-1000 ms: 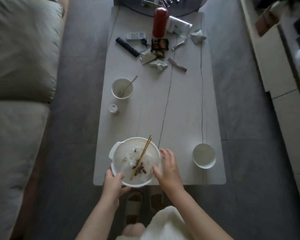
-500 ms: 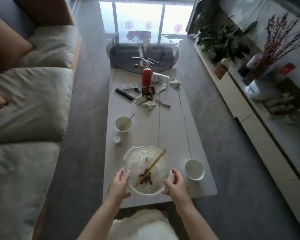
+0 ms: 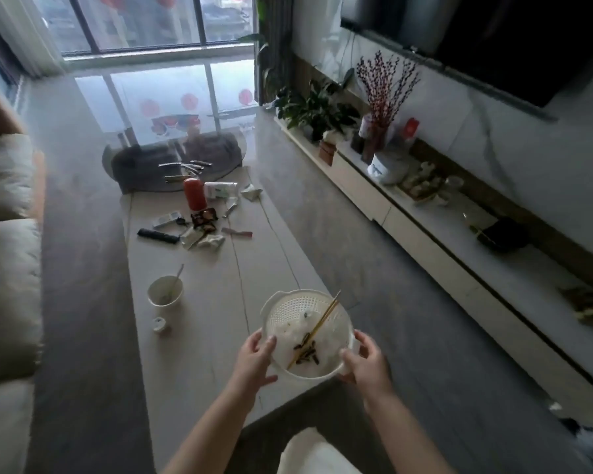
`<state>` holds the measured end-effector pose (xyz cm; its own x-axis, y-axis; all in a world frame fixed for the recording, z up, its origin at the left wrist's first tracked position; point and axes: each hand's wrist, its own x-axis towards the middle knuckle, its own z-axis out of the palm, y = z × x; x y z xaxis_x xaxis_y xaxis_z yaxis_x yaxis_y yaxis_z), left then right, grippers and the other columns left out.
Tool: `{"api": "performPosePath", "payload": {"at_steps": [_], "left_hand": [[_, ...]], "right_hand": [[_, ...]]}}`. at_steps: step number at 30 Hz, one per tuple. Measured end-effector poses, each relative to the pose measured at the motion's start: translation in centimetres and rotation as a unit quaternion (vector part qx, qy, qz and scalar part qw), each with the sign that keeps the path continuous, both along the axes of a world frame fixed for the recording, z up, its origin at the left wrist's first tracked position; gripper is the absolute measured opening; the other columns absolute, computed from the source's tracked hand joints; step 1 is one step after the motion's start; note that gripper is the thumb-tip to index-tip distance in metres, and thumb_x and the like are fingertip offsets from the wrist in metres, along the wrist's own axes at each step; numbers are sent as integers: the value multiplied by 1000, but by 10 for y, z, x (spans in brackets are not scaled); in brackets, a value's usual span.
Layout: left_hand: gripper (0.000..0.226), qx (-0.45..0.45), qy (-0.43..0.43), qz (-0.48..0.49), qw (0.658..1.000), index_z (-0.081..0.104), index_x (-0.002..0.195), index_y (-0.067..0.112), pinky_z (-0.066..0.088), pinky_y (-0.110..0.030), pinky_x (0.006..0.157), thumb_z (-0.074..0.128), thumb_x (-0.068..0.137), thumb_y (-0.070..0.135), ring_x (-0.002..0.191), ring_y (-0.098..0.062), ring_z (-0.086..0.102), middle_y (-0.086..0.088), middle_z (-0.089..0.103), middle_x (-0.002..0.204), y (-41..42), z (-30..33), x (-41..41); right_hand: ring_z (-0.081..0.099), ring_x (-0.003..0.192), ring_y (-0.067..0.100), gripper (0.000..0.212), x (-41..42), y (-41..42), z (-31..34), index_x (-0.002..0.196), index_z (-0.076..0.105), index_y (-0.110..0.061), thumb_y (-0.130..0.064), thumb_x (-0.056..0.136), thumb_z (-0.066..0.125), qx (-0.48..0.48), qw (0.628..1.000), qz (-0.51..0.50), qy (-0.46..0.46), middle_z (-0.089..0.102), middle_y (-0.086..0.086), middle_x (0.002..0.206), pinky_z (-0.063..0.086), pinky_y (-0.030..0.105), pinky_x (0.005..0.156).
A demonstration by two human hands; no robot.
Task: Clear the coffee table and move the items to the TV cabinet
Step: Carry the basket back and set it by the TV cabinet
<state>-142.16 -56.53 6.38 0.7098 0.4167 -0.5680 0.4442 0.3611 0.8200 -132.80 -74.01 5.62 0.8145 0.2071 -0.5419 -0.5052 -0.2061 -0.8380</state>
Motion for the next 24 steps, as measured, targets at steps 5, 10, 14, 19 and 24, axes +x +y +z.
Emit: {"api": "performPosePath", "payload": {"at_steps": [5,10,14,19,24], "left_hand": [[45,-36,-6,-38,999,47,130,17,57,-36,70,60,88,27,101,-27,62,-11,61,115,-79,3,63],[39,-86,16,-59,994,50,126,15,60,-41,63,61,89,16,100,-35,64,-17,60,116,-170,1,120],[29,-87,18,-81,993,53,117,17,58,-34,53,59,90,11,83,-29,65,-12,64,102,-245,0,161],[29,-72,31,-148,986,56,119,17,60,-42,64,59,91,12,108,-38,61,-17,63,116,-319,2,215],[25,-59,47,-207,975,57,114,20,58,-34,56,57,91,12,96,-29,64,-12,64,107,-371,2,274]], "right_hand": [[63,96,25,47,36,-91,2,127,50,-21,-3,85,60,0,997,-79,-20,59,5,113,59,38,68],[62,97,23,49,73,-188,4,132,49,-18,-3,86,60,5,989,-148,-7,54,1,113,58,32,63],[59,107,25,51,99,-262,2,134,49,-15,-1,86,60,-5,979,-202,-13,55,6,127,53,28,65],[63,96,23,44,131,-337,2,126,53,-13,-1,84,57,0,961,-276,2,61,9,114,54,27,61],[64,85,27,25,165,-386,-9,109,56,-5,-5,84,57,-23,936,-351,29,64,13,98,52,32,62]]}}
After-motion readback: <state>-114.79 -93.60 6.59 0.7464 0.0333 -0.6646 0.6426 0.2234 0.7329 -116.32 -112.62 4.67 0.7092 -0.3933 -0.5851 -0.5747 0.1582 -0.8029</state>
